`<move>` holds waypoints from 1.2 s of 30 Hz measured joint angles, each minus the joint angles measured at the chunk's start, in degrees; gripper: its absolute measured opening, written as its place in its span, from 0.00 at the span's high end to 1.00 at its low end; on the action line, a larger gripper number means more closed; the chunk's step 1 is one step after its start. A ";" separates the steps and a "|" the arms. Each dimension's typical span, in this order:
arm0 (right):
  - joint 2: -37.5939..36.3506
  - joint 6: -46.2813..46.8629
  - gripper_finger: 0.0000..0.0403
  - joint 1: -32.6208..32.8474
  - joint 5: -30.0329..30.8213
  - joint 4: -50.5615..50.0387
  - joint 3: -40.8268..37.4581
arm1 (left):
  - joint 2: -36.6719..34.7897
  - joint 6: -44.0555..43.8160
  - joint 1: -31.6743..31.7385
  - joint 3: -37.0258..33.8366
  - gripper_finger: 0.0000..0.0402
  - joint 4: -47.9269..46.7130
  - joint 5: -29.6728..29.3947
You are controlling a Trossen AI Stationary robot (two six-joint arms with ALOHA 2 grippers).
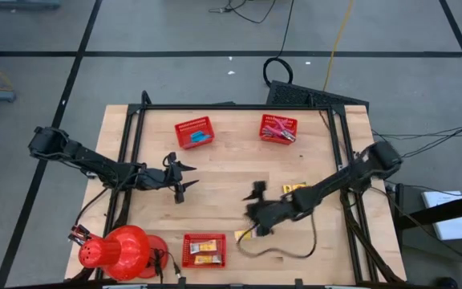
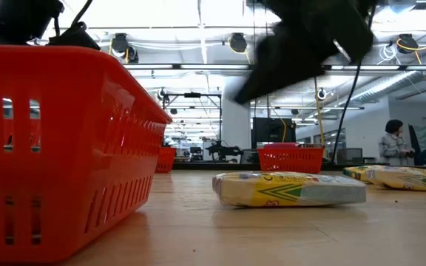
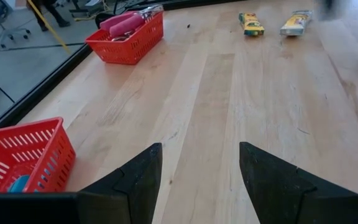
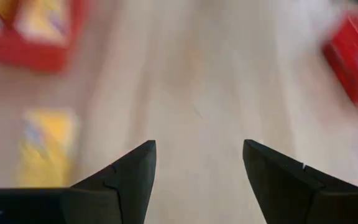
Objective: Pick & Place School Supplies
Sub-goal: Put the yellow crayon pack into the bottom left red bin
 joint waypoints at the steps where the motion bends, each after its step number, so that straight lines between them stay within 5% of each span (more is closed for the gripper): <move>1: -2.31 1.81 0.42 -0.12 0.60 -0.12 -3.44 | 0.00 0.02 0.00 0.00 0.46 0.01 0.00; 8: -21.42 14.04 0.42 -0.30 4.01 -3.61 -24.64 | 0.00 0.20 0.00 0.00 0.46 0.03 -0.02; 16: -37.25 22.70 0.42 -1.14 3.95 -7.74 -38.55 | 0.00 0.25 0.00 0.00 0.46 0.03 -0.02; 28: -38.48 23.67 0.42 -6.45 -9.25 -10.79 -43.46 | 0.00 0.07 0.00 0.00 0.46 -0.27 -0.02; 36: -35.68 25.55 0.45 -6.46 -6.32 -8.37 -44.76 | 0.00 0.09 0.00 0.00 0.46 -0.31 -0.02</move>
